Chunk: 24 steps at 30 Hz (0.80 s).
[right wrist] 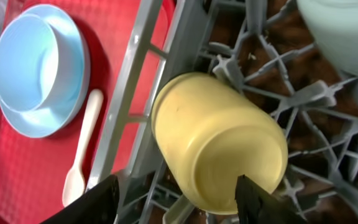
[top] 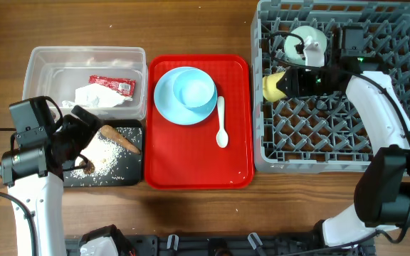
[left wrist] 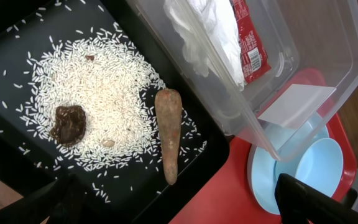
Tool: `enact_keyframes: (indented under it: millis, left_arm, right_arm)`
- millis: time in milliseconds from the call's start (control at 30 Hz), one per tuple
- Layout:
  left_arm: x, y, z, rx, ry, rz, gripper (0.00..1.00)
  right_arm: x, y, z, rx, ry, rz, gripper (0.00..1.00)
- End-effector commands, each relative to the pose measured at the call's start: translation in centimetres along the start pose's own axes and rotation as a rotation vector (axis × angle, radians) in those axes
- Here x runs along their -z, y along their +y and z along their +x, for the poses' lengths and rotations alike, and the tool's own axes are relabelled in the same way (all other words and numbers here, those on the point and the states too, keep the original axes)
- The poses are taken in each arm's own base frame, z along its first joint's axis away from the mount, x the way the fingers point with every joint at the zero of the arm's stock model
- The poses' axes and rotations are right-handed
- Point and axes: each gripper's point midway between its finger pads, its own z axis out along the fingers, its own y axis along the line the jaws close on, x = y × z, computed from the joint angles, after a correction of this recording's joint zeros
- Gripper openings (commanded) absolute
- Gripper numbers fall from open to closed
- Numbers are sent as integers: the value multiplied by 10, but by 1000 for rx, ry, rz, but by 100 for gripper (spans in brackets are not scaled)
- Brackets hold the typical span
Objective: Sort waste into correct bins and load items into the dishwasher rack
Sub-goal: 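Return the right gripper to the red tray and grasp the small blue bowl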
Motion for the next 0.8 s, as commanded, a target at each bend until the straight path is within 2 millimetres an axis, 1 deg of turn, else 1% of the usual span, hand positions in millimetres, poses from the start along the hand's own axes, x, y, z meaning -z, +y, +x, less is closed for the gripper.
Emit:
enact_keyframes:
  millis: [0,67,167,233,367,433,467,533,600,633,733,767]
  left_arm:
    - [1,0,-1,3,-2,6,100]
    - [1,0,-1,3,-2,6,100]
    - [1,0,-1,3,-2,6,100]
    - [1,0,-1,3,-2,6,100]
    - [1,0,-1,3,-2,6,100]
    - [1,0,-1,3,-2,6,100]
    - [1,0,-1,3,-2,5,100]
    - [1,0,-1,3,-2,6,100]
    - [1,0,-1,3,-2,6,100]
    - [1,0,-1,3,-2,6,100]
    - [1,0,-1,3,-2,6,100]
    - [1,0,-1,3,-2,6,100]
  right_arm:
    - [-10,33,8,52,31,-111,61]
    - [2,40,-2,62,-19,-115,61]
    - [20,52,-12,97,-81,-135,61]
    - [30,59,-16,112,-106,-151,61]
    - [48,68,-21,136,-153,-144,60]
    - [59,73,-23,112,-176,-141,56]
    - [70,80,-24,69,-192,-139,53]
    - [75,92,-22,57,-194,-118,50]
    - [70,108,-15,33,-167,-53,45]
    - [66,117,-13,40,-154,-37,45]
    - [45,150,-12,67,-148,11,43]
    - [38,165,-12,97,-149,0,39]
